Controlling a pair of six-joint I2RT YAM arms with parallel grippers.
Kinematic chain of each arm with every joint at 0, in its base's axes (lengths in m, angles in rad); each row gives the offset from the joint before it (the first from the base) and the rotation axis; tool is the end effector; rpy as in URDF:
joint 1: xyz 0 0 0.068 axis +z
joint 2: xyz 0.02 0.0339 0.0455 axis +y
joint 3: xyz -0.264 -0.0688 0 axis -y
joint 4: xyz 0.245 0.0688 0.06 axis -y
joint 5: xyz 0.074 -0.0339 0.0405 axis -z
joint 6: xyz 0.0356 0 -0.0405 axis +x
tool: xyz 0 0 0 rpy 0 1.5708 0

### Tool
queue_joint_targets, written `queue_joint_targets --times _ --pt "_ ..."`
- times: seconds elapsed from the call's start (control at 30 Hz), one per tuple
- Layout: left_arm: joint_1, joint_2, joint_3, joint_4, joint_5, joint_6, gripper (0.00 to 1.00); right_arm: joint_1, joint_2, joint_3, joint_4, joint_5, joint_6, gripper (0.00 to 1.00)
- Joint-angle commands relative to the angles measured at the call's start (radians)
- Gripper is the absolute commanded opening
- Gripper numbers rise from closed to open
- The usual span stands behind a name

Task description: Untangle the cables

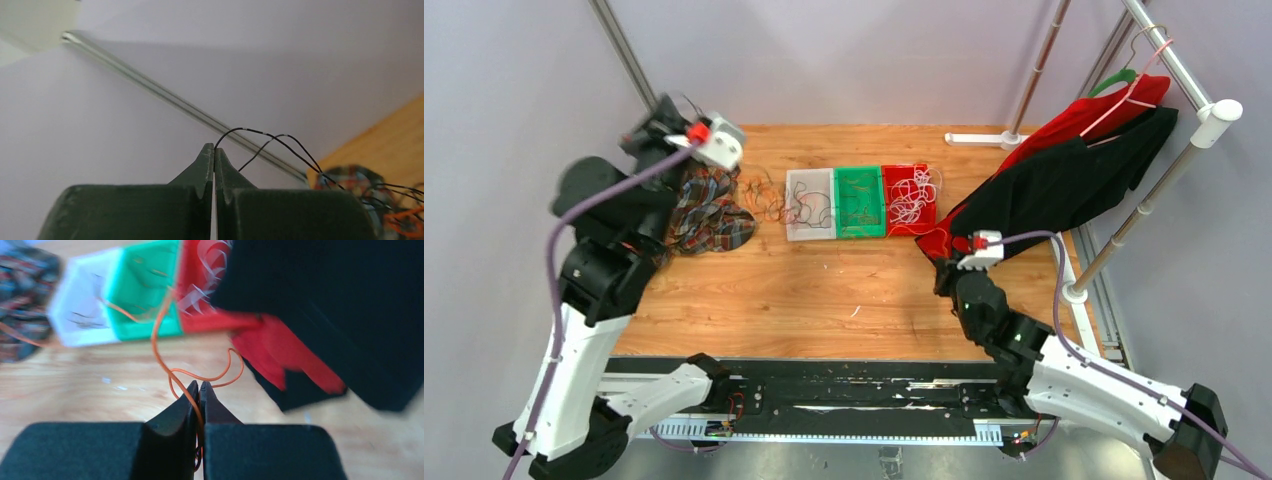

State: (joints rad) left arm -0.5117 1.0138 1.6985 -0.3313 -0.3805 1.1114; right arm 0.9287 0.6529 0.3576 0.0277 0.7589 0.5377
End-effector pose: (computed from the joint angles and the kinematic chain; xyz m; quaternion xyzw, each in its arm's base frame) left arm 0.1222 -0.0535 0.5761 0.3005 0.4990 0.3413 0.7377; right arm 0.1145 0.1122 0.2336 0.0769 0.7681 0.1582 0.6157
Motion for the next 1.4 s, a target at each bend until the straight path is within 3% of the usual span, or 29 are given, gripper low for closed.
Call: queue_joint_targets --times 0.0,0.2,0.63,0.8,0.9,1.37 --pt "0.004 -0.125 -0.313 -0.168 0.053 -0.156 0.0 -0.009 0.104 0.198 0.262 -0.211 -0.257 0.01" --pt "0.003 -0.295 -0.733 -0.302 0.041 -0.061 0.0 -0.013 0.28 0.493 0.281 -0.378 -0.379 0.01" --pt "0.004 -0.671 -1.311 -0.597 -0.068 0.14 0.0 -0.131 0.421 0.948 0.236 -0.374 -0.675 0.01" --pt "0.004 -0.81 -1.428 -0.766 -0.14 0.234 0.0 -0.255 0.449 1.061 0.214 -0.369 -0.71 0.01" --pt "0.005 -0.853 -1.443 -0.773 -0.168 0.247 0.01 -0.339 0.465 1.106 0.207 -0.362 -0.711 0.01" --pt "0.007 -0.724 -1.431 -0.755 -0.215 0.267 0.01 -0.691 0.558 1.376 0.136 -0.387 -0.621 0.01"
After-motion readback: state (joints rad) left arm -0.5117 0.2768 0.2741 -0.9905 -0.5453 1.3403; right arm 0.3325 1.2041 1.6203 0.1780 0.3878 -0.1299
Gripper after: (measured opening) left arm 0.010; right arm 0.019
